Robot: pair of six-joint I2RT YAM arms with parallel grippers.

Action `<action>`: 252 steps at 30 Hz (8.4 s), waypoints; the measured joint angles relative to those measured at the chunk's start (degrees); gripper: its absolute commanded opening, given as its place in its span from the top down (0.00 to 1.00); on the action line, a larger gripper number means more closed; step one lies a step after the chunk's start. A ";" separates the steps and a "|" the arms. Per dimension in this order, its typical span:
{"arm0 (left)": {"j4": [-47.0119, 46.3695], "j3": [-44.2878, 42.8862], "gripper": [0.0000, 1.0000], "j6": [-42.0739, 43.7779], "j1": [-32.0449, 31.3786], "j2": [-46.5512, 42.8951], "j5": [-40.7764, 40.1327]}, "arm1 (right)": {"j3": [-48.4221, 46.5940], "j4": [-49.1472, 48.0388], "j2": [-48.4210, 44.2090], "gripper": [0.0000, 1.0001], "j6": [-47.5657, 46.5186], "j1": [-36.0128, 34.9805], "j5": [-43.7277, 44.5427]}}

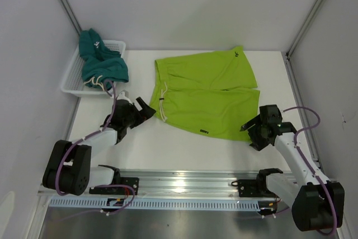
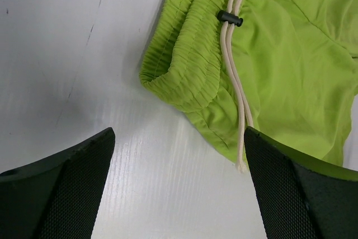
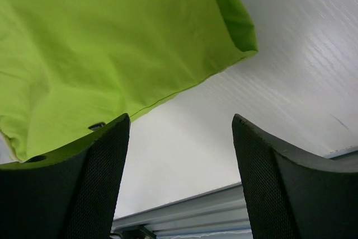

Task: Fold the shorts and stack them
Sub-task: Flatten the shorts out, then fold the shorts

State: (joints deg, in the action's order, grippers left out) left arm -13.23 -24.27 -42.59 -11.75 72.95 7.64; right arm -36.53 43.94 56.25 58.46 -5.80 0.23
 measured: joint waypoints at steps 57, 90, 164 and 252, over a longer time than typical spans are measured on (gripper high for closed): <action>-24.81 5.97 0.42 -25.00 -7.23 13.07 -17.70 | 10.29 -12.63 2.54 1.00 7.32 4.42 5.79; -16.50 7.50 1.00 -20.94 -7.61 2.14 -17.42 | 5.55 2.54 -7.23 1.00 6.45 2.03 6.62; 40.52 -27.63 1.00 -27.85 -3.06 -3.45 -22.25 | -43.85 1.38 20.92 1.00 -3.06 0.57 6.78; 51.47 -29.83 1.00 -26.75 3.91 -26.99 -11.45 | -45.13 6.62 -2.16 1.00 -9.29 2.38 -4.15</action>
State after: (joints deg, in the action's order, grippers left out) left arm 38.24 -54.11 -69.34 -7.84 45.95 -3.81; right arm -81.67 50.57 54.08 49.17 -3.42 -3.92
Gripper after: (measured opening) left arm 0.025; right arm 0.014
